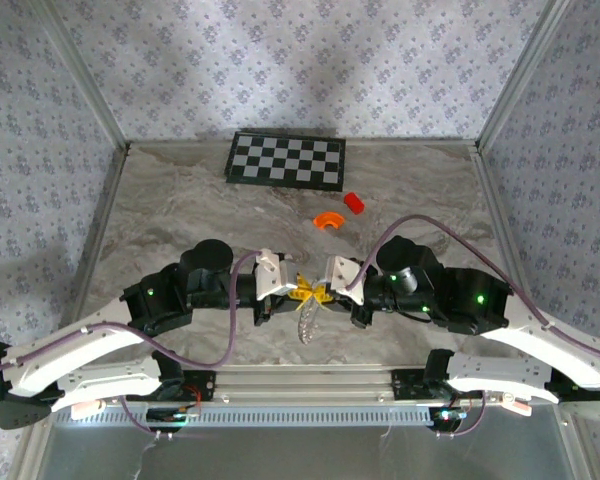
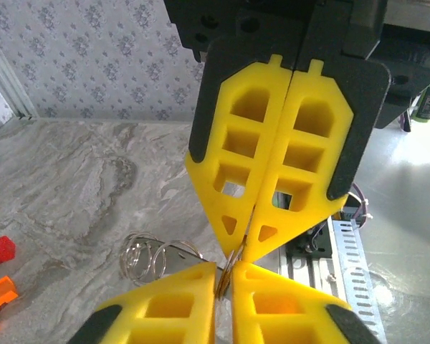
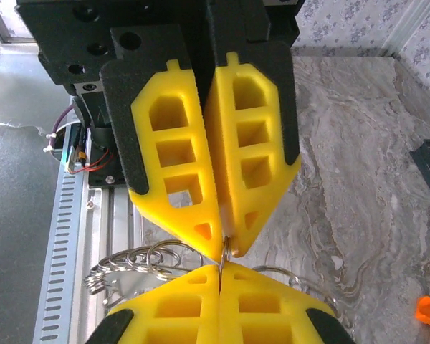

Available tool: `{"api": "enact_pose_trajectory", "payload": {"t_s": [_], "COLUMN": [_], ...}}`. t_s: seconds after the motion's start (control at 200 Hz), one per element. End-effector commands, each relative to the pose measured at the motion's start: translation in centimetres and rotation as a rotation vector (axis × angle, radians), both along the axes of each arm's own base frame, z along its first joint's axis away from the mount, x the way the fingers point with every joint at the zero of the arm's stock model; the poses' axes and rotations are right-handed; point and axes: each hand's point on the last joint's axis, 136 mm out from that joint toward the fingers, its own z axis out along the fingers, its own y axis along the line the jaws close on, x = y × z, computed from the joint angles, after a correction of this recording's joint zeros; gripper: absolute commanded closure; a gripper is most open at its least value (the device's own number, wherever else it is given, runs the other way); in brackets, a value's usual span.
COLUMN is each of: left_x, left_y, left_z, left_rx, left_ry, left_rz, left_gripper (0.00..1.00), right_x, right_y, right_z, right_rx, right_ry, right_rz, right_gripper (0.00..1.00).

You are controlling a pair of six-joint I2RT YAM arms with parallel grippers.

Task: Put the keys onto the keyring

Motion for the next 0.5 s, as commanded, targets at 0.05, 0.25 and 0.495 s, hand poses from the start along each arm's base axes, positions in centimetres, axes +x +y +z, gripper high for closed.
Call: {"api": "enact_pose_trajectory", "payload": {"t_s": [0.05, 0.25, 0.495], "left_x": [0.1, 0.2, 0.3], "left_y": [-0.2, -0.1, 0.4], "left_z": [1.8, 2.1, 3.9], "left_rx": [-0.044, -0.068, -0.176], "left_ry": [-0.025, -0.037, -0.056], "left_rz": [-0.003, 0.008, 0.033], "left_gripper": [1.00, 1.00, 1.00], "right_x": [-0.5, -0.5, -0.4], "right_y": [0.5, 0.7, -0.3], "right_z": [2.6, 3.1, 3.3], "right_rx": [0.082, 0.109, 0.197], "right_ry": [-0.033, -0.033, -0.002], "right_rz": [0.039, 0.041, -0.010], "right_gripper": [1.00, 0.98, 0.58]}}
